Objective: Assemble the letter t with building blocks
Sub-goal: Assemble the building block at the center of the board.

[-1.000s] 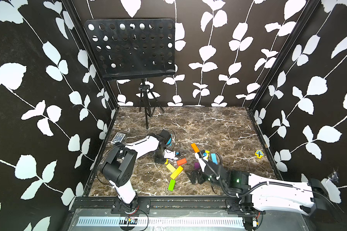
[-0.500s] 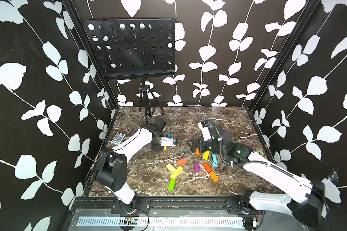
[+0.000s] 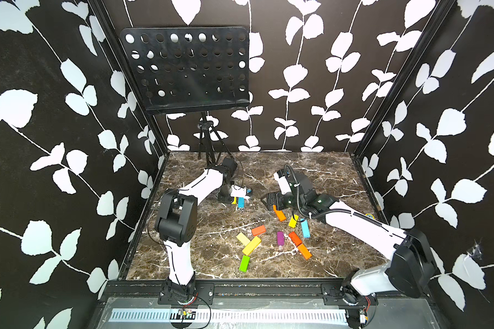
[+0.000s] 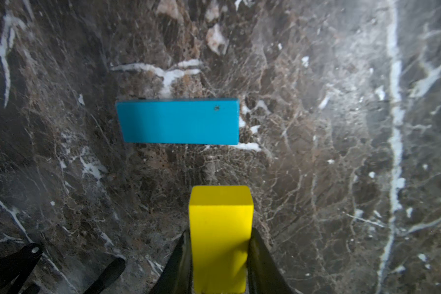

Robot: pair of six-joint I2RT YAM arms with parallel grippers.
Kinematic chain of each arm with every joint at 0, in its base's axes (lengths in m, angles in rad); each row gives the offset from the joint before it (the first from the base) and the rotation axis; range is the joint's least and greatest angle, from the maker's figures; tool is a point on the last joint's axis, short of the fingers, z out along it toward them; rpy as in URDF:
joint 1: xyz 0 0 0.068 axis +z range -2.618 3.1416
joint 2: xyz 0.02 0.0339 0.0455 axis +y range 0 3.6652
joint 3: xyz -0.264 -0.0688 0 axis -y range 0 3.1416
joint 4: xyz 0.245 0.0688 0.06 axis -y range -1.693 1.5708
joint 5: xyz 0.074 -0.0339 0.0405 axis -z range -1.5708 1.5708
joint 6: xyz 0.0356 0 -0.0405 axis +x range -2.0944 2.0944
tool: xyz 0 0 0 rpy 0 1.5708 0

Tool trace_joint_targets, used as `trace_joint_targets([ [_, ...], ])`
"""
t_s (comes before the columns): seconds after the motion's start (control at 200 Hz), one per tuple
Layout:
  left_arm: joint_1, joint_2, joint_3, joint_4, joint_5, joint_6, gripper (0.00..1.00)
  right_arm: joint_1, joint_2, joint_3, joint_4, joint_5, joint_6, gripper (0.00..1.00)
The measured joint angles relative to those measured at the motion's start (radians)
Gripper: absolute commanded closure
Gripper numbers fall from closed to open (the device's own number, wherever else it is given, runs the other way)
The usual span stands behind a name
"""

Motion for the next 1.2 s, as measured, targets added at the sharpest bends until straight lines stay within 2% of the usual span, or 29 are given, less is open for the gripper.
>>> trace_joint_targets([
  [0.41, 0.018, 0.185, 0.166, -0.022, 0.013, 0.039, 0.70, -0.048, 0.047, -0.008, 0.105, -0.077, 0.004, 0.01],
  [0.635, 0.019, 0.201, 0.169, -0.040, 0.017, 0.039, 0.70, -0.050, 0.085, -0.012, 0.123, -0.112, 0.014, 0.01],
  [1.201, 0.022, 0.235, 0.181, -0.063, 0.039, 0.016, 0.70, -0.054, 0.071, -0.059, 0.135, -0.122, 0.024, 0.01],
])
